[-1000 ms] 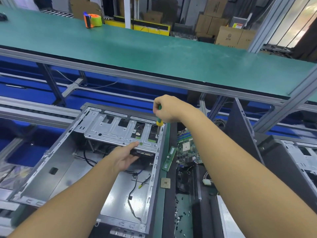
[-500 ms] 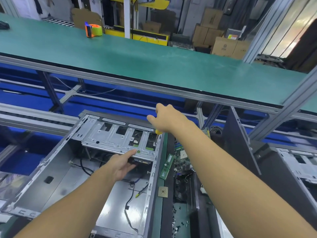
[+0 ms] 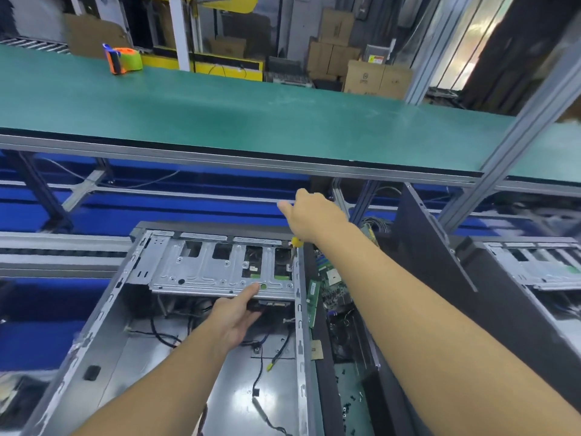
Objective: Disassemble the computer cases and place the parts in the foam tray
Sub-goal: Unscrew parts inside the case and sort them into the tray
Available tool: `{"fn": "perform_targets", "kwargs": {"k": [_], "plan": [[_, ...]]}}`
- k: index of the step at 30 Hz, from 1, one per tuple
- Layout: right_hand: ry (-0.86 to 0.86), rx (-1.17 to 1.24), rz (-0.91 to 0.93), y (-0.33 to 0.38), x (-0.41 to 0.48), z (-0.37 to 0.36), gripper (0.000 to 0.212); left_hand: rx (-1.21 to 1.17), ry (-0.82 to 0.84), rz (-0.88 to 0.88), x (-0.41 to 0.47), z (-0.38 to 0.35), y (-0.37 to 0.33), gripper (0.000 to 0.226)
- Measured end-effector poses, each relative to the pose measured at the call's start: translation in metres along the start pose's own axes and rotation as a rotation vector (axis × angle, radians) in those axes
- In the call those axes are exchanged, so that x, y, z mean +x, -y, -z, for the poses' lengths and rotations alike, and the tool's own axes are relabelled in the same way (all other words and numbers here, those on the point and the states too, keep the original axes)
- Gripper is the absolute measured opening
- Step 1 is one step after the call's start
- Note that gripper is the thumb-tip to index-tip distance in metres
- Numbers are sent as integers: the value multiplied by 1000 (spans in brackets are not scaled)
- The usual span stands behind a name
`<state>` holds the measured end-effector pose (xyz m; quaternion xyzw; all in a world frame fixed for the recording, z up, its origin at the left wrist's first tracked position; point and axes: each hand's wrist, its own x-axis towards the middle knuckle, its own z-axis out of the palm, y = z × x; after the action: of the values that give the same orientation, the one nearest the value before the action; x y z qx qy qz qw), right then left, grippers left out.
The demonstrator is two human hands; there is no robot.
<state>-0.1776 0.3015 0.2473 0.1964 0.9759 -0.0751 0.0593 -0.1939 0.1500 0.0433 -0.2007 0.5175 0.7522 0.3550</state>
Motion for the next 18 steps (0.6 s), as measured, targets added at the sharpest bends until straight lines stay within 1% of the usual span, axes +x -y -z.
{"fn": "perform_targets", "kwargs": {"k": [2,3,6,8,9,11,12,13,15,17,18], "plan": [[-71,-15,51,5,0,-6,12,-8,6,9,0,0,-1,34],[-82,62,46,6,0,-7,8,-9,5,12,0,0,-1,33],[26,291,21,8,-1,-2,18,-8,14,10,-1,0,-1,33],[67,323,-6,11,-2,-1,23,-8,11,8,0,1,-1,37],[49,292,-26,11,-3,-2,28,-8,4,8,0,1,-1,43],[-50,144,-77,12,-4,-6,45,-4,-11,9,0,1,-2,57],[-99,68,-103,13,-5,-7,53,-3,-12,7,0,1,-2,60],[-131,26,-125,13,-6,-8,55,-3,-10,7,-1,1,-2,60],[-138,58,-109,13,-5,-8,42,1,-4,11,-3,0,-3,57],[-75,169,-43,11,-5,-5,22,3,3,11,-4,0,-4,54],[-19,211,-21,10,-5,-2,19,0,5,12,-4,0,-4,53]]}}
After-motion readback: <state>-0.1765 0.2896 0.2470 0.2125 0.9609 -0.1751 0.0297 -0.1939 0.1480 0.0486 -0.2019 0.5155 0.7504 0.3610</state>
